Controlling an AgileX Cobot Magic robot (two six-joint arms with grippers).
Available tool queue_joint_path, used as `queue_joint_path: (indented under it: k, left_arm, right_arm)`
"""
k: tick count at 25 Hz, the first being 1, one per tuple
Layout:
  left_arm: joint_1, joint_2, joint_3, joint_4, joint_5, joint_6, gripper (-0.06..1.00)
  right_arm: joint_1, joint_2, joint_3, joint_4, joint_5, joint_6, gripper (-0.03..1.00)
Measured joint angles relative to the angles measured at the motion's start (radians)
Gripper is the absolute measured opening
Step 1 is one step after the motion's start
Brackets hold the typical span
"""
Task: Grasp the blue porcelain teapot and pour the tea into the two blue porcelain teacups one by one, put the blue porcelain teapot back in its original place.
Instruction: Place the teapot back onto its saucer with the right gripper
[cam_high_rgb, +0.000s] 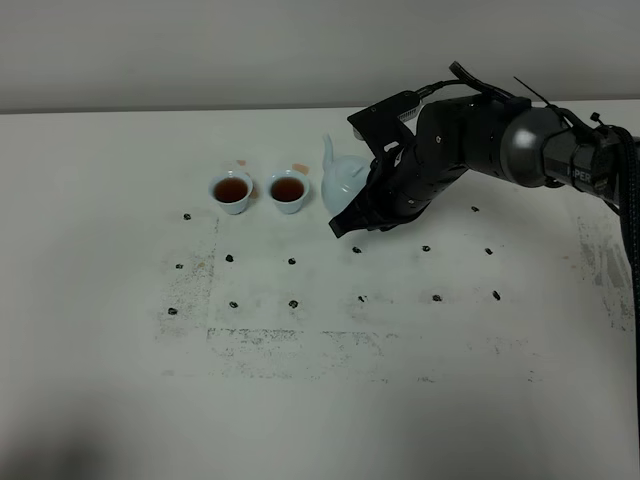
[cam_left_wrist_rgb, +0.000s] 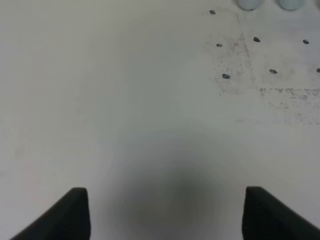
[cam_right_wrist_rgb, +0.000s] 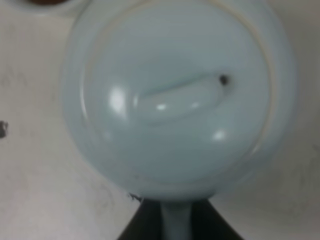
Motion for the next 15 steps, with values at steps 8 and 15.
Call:
queue_joint_path:
  k: [8,15]
  left_arm:
    - [0.0,0.0,0.0,0.0,0.0,0.0,0.61]
    - [0.0,0.0,0.0,0.0,0.0,0.0,0.61]
  right_arm:
    - [0.0,0.017,0.002,0.009,-0.023,0.001,0.04]
    - [0.0,0.012,0.002,0.009,-0.023,0.002,0.04]
